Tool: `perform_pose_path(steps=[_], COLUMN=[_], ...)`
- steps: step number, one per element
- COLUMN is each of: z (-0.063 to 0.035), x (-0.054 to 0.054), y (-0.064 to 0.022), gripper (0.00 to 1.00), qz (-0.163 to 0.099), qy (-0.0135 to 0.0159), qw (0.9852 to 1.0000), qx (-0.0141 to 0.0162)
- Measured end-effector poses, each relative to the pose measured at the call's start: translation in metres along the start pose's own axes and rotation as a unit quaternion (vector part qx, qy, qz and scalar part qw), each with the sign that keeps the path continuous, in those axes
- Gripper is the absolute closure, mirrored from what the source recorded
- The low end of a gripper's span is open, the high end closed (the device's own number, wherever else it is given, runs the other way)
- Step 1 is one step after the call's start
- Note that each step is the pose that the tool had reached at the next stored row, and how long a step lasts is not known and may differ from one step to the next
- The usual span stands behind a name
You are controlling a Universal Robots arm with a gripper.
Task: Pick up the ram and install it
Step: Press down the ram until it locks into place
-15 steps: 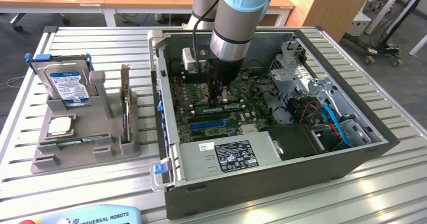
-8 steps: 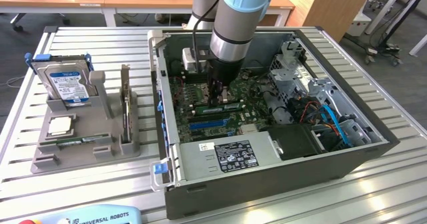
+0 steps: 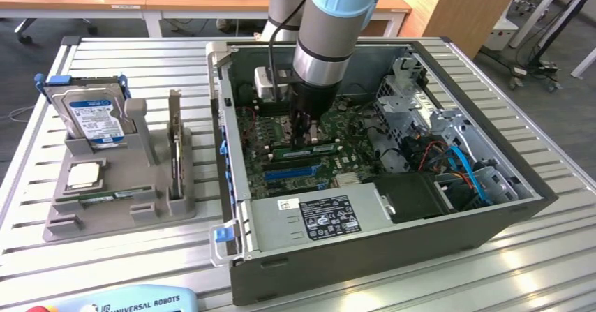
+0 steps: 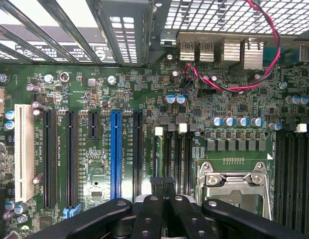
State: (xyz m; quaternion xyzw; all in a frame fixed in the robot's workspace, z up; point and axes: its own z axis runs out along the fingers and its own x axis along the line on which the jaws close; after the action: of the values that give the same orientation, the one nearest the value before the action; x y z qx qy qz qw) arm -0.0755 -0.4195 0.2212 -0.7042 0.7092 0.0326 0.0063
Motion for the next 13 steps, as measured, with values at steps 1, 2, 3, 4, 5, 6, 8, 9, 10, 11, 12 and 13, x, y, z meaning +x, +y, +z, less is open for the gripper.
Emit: perform_pose_path(steps=[1, 2, 3, 4, 5, 6, 8, 9, 10, 11, 12, 13], z=[0.0001, 0.0001, 0.0001, 0.0002, 0.0002, 0.0002, -0.0004, -0.0015, -0.0037, -0.0066, -0.0092, -0.012], x=[0.0, 0.0, 0.0, 0.0, 0.0, 0.0, 0.0, 0.0, -0.001, 0.0, -0.001, -0.001], y=[0.0, 0.0, 0.0, 0.0, 0.0, 0.0, 0.0, -0.0003, -0.0001, 0.0002, 0.0003, 0.0004], gripper=[0.9, 0.9, 0.9, 0.9, 0.9, 0.9, 0.9, 0.9, 0.9, 0.9, 0.9, 0.9], qz=[0.0, 0.0, 0.0, 0.0, 0.0, 0.0, 0.0, 0.0, 0.0, 0.0, 0.0, 0.0], qy=[0.0002, 0.0002, 0.0001, 0.0001, 0.0001, 0.0001, -0.0002, -0.0011, -0.0009, -0.0002, 0.0, -0.0001], qw=[1.0, 1.0, 1.0, 1.0, 1.0, 1.0, 1.0, 1.0, 1.0, 1.0, 1.0, 1.0], qx=[-0.0001, -0.0001, -0.0001, 0.0, 0.0, 0.0, 0.0001, 0.0011, 0.0006, 0.0001, 0.0001, 0.0001])
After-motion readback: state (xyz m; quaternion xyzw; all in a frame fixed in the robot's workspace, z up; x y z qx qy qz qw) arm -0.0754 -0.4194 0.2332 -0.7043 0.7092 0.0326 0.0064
